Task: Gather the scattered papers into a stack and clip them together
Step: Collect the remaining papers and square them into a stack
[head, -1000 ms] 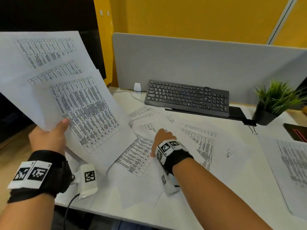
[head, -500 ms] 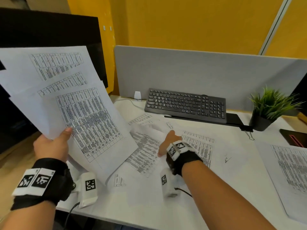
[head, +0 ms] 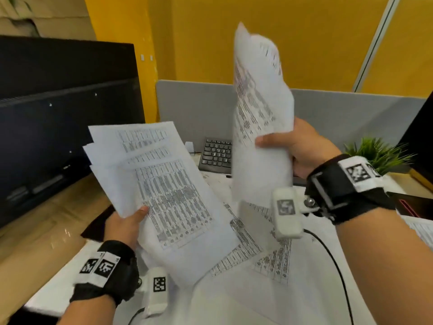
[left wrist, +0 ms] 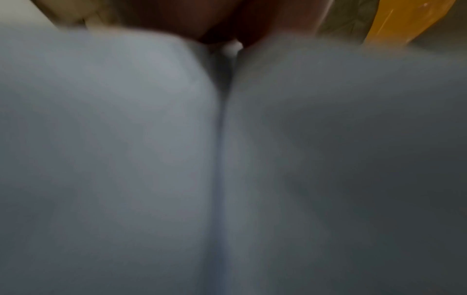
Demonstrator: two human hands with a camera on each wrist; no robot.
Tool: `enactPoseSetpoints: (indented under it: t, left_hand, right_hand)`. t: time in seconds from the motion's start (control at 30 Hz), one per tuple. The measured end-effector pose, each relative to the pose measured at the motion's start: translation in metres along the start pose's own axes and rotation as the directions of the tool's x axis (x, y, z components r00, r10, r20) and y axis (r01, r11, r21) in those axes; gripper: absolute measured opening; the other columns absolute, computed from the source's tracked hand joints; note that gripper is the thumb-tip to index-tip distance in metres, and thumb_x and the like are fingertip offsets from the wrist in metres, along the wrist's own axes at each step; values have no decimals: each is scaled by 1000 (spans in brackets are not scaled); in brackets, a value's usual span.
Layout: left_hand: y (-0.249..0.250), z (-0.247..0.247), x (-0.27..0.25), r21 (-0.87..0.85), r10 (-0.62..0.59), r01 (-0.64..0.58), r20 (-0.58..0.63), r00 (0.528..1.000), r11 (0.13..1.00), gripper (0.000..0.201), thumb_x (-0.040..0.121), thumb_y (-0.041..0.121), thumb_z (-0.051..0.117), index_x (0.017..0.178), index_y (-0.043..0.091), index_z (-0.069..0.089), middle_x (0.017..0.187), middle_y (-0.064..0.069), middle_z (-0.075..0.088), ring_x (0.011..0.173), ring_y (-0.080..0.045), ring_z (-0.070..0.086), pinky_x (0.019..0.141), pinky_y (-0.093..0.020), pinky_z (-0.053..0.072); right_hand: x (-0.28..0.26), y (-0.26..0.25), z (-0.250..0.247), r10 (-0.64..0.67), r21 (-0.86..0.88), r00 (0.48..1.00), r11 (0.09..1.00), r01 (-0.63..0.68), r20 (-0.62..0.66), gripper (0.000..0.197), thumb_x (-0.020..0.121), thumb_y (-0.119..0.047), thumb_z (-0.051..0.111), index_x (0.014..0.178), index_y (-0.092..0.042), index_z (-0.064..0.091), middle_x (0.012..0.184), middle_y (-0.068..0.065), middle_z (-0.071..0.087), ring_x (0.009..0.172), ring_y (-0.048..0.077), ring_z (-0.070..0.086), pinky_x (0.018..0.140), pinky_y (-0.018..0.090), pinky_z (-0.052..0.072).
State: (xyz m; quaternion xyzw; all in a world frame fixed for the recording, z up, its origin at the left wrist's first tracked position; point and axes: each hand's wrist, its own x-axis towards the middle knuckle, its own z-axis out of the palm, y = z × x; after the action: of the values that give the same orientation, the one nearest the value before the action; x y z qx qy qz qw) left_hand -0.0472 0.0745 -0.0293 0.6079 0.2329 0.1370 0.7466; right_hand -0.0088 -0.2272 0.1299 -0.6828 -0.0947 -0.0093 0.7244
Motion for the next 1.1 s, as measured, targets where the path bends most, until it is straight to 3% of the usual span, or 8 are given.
enactPoseSetpoints:
  t: [0.13, 0.33, 0.5, 0.6, 0.7, 0.8, 0.93, 1.1]
  left_hand:
    - [-11, 28, -9, 80, -60, 47, 166, 984, 996, 28, 86, 13, 68, 113, 15, 61, 105, -15, 70, 94, -34, 67, 93, -50, 50]
    - [-10, 48, -31, 100, -110, 80, 348, 931, 992, 30, 74, 8, 73, 102, 9, 65, 78, -11, 73, 75, -27, 65, 57, -28, 48]
    - [-22, 53, -33, 59, -148, 136, 369, 917, 989, 46, 73, 35, 77, 112, 13, 65, 98, -14, 75, 91, -32, 69, 78, -41, 55]
    - [-25, 60, -39, 64, -139, 124, 396, 908, 990, 80, 58, 69, 70, 119, 18, 62, 110, -10, 72, 98, -31, 68, 92, -46, 52]
    - [-22, 69, -41, 168, -84, 7, 453, 888, 986, 52, 63, 34, 83, 107, 16, 62, 103, -9, 72, 91, -26, 69, 72, -32, 56]
    - [-15, 76, -35, 191, -39, -38, 387, 921, 981, 26, 83, -6, 63, 102, 13, 62, 95, -10, 68, 89, -31, 64, 68, -30, 51]
    - [10, 80, -33, 52, 114, -143, 374, 920, 988, 42, 84, -15, 53, 116, 11, 58, 100, -5, 67, 94, -28, 64, 87, -39, 51]
    - [48, 91, -39, 20, 398, -429, 334, 854, 903, 18, 82, -9, 65, 79, 7, 56, 62, 14, 62, 54, 8, 59, 56, -8, 47]
  right_hand:
    - [-1, 29, -3, 147, 204, 972, 962, -184, 185, 79, 50, -9, 85, 125, -4, 60, 122, 17, 65, 109, 34, 64, 88, 47, 54]
    - [-6, 123, -31, 464, -270, 880, 838, -473, -102, 111, 23, -38, 97, 122, -17, 51, 107, 7, 71, 92, 30, 71, 85, 49, 55]
    - [-23, 136, -37, 561, -159, 822, 807, -569, -95, 77, 36, -28, 92, 106, -9, 64, 92, 10, 76, 90, 32, 71, 89, 48, 54]
    - [-24, 137, -35, 496, -140, 867, 857, -496, -38, 80, 40, -19, 94, 113, -8, 63, 101, 13, 74, 93, 34, 70, 87, 51, 54]
    - [-25, 132, -28, 336, -166, 938, 923, -346, -90, 65, 61, -2, 85, 118, -16, 55, 106, 10, 71, 89, 30, 71, 73, 42, 59]
    - [-28, 126, -28, 198, -219, 976, 952, -213, -92, 77, 62, -13, 87, 124, -23, 44, 113, 5, 64, 95, 25, 68, 76, 40, 59]
    - [-33, 114, -38, 142, -13, 988, 990, -143, -63, 115, 41, -42, 93, 133, -27, 25, 117, 1, 60, 99, 18, 68, 83, 37, 57]
    - [-35, 77, -46, -167, -113, 958, 983, 144, -232, 69, 75, -3, 73, 129, -22, 35, 115, -8, 60, 95, 1, 67, 77, 27, 57]
